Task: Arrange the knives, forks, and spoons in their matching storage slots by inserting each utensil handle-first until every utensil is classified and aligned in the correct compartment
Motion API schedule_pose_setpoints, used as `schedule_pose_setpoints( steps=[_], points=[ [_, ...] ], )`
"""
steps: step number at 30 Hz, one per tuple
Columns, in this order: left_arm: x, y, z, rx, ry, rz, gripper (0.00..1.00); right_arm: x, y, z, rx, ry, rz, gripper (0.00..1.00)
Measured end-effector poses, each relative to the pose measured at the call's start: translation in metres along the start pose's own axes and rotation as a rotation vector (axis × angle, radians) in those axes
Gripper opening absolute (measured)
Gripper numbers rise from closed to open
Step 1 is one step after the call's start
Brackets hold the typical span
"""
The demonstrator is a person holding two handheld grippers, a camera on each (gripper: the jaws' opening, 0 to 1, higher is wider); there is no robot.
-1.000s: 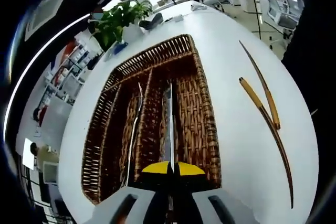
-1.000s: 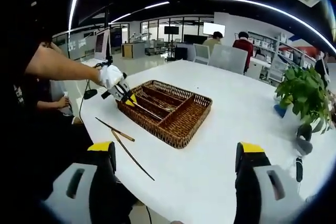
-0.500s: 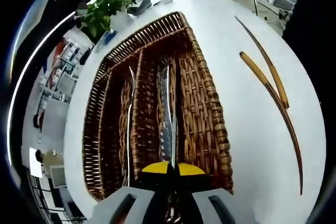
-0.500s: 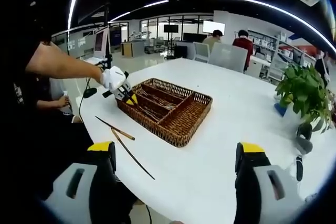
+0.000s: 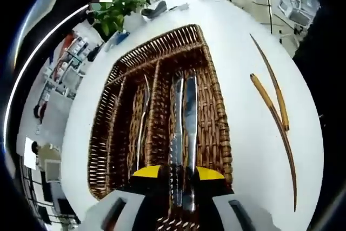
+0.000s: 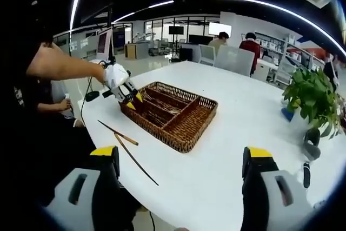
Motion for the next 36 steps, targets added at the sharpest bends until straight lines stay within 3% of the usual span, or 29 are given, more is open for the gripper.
schedule_pose_setpoints(
  steps=[2, 5, 8, 9, 11, 13, 16, 18, 21, 30, 36],
  points=[
    [-0.011, 0.009, -0.003, -0.098, -0.006, 0.062, 0.36, 0.0, 0.002, -0.001, -0.002, 0.002, 0.003, 0.97],
    [-0.025, 0.018, -0.015, -0.17, 0.052, 0.128, 0.52, 0.0, 0.004, -0.002, -0.006, 0.002, 0.009, 0.97],
    [-0.039, 0.025, -0.025, -0.265, 0.106, 0.196, 0.73, 0.0, 0.007, -0.004, -0.008, 0.004, 0.017, 0.98],
    [-0.043, 0.03, -0.021, -0.312, 0.09, 0.236, 0.82, 0.0, 0.009, -0.004, -0.009, 0.005, 0.022, 0.98],
    [-0.051, 0.036, -0.014, -0.315, 0.076, 0.281, 0.91, 0.002, 0.01, -0.005, -0.011, 0.003, 0.031, 0.99],
    [-0.055, 0.03, -0.016, -0.315, 0.112, 0.259, 0.98, 0.003, 0.012, -0.005, -0.018, 0.001, 0.036, 0.98],
    [-0.065, 0.025, -0.018, -0.362, 0.144, 0.256, 1.0, 0.004, 0.017, -0.006, -0.035, 0.002, 0.056, 0.99],
    [-0.077, 0.026, -0.016, -0.443, 0.133, 0.296, 1.0, 0.006, 0.018, -0.006, -0.035, 0.011, 0.055, 0.99],
    [-0.094, 0.022, -0.021, -0.482, 0.177, 0.326, 1.0, 0.01, 0.018, -0.007, -0.041, 0.021, 0.048, 0.99],
    [-0.136, 0.006, -0.015, -0.552, 0.257, 0.356, 1.0, 0.012, 0.03, -0.007, -0.049, 0.024, 0.087, 0.99],
    [-0.154, 0.009, 0.001, -0.593, 0.289, 0.364, 1.0, 0.014, 0.029, -0.009, -0.062, 0.029, 0.089, 0.99]
  ],
)
Point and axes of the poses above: the point that each gripper's makers call its tool centre point, and the gripper's own axes: x roughly forward along the fingers, z roughly to its right, y roughly out of its top, the point moved 1 cm from there along -x, roughly backward along the fingers, and after that the axes turned 1 degree about -x, right-handed, at the moved point
